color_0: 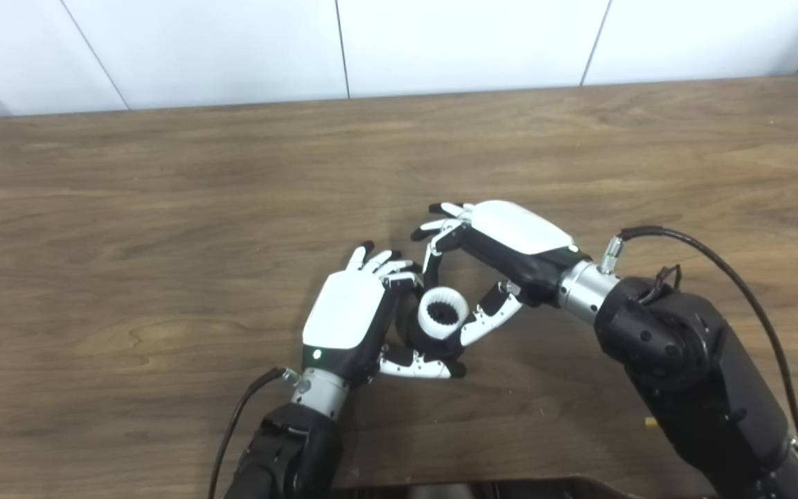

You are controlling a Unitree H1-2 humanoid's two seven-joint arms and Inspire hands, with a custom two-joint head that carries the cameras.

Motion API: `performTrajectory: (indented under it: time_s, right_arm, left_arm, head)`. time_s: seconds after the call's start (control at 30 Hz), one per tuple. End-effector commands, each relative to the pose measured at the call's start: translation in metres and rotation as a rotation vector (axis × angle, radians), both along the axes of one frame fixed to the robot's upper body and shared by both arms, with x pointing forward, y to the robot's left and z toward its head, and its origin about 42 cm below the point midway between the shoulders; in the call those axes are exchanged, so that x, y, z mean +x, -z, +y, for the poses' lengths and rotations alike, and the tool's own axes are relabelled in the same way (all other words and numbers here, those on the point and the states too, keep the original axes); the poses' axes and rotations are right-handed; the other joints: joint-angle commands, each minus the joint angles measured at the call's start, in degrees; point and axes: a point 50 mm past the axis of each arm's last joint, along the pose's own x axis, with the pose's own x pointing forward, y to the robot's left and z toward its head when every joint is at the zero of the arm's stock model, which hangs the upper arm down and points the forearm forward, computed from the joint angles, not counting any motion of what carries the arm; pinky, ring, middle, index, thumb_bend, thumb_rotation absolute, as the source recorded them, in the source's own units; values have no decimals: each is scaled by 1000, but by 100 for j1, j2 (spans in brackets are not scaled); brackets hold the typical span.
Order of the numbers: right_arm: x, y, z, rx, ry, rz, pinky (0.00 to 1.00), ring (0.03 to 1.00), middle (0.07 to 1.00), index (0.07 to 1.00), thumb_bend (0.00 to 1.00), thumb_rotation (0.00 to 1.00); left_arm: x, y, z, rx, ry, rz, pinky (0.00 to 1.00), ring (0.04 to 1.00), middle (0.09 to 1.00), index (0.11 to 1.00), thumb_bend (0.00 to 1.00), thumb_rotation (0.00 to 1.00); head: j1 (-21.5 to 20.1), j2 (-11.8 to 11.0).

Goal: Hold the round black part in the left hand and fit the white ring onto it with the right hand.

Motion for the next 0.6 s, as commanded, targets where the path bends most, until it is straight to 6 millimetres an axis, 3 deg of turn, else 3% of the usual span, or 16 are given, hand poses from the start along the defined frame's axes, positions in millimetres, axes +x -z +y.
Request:
performTrajectory:
  time_s: [0.0, 0.57]
  right_arm:
    - [1, -10, 0, 18, -12, -65, 1000, 982, 860, 482, 524, 135]
    - [3, -8, -1, 12, -10, -64, 1000, 988, 862, 482, 524, 135]
  left_arm:
    - [1, -2, -4, 8, 8, -8, 1000, 894, 795, 483, 525, 57]
    - [3, -1, -5, 10, 10, -10, 1000, 895, 793, 483, 526, 57]
  head:
    - [1, 8]
    - [-1, 4]
